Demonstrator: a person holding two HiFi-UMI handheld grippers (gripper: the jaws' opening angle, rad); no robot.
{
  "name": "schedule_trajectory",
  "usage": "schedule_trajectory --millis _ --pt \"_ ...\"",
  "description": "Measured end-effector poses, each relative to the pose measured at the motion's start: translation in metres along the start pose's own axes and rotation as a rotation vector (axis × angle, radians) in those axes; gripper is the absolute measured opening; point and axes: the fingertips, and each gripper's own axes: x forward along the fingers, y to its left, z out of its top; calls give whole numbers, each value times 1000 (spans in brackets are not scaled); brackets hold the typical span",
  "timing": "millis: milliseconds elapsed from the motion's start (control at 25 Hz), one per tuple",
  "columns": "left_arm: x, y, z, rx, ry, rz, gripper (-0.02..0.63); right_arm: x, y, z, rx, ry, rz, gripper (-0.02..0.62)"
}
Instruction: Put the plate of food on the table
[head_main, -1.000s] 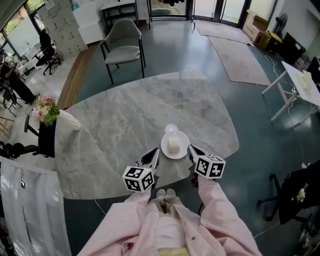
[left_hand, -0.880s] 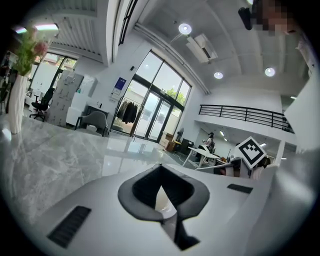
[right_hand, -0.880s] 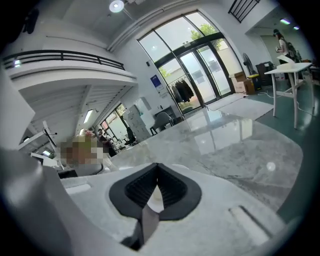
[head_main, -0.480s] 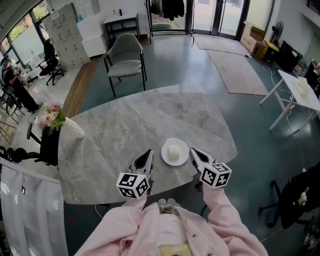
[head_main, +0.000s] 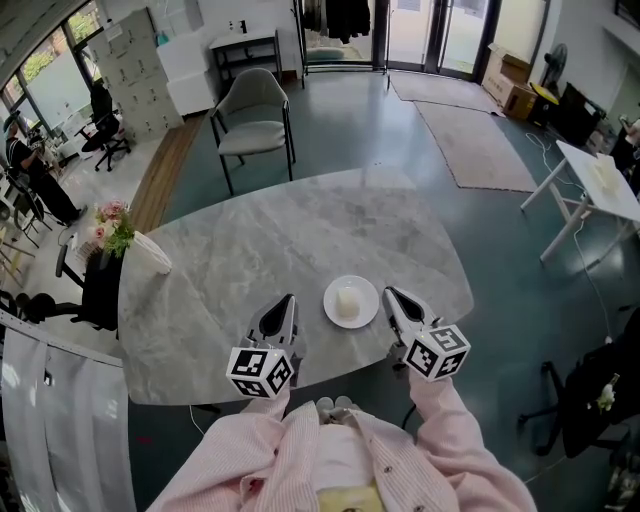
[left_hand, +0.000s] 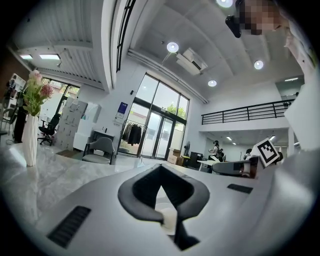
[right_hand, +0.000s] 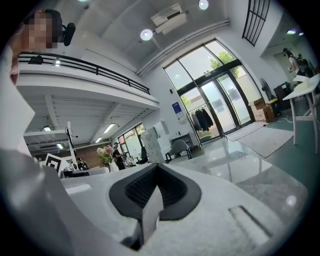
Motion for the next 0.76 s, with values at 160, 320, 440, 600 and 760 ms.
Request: schedule_trajectory --millis 160,320,440,600,760 --pt "-3 2 7 9 -21 22 -3 -5 0 8 -21 -26 -11 5" --pt "-6 7 9 16 -26 31 -3 -6 -1 7 1 -41 -25 5" --pt "-7 7 9 23 -28 38 -3 -10 -5 8 7 -51 -36 5" --pt "-8 4 10 33 -29 47 -3 -16 -10 12 0 -60 -48 5" --pt "-9 4 13 37 -30 54 -3 -19 -12 15 -10 -63 -61 5"
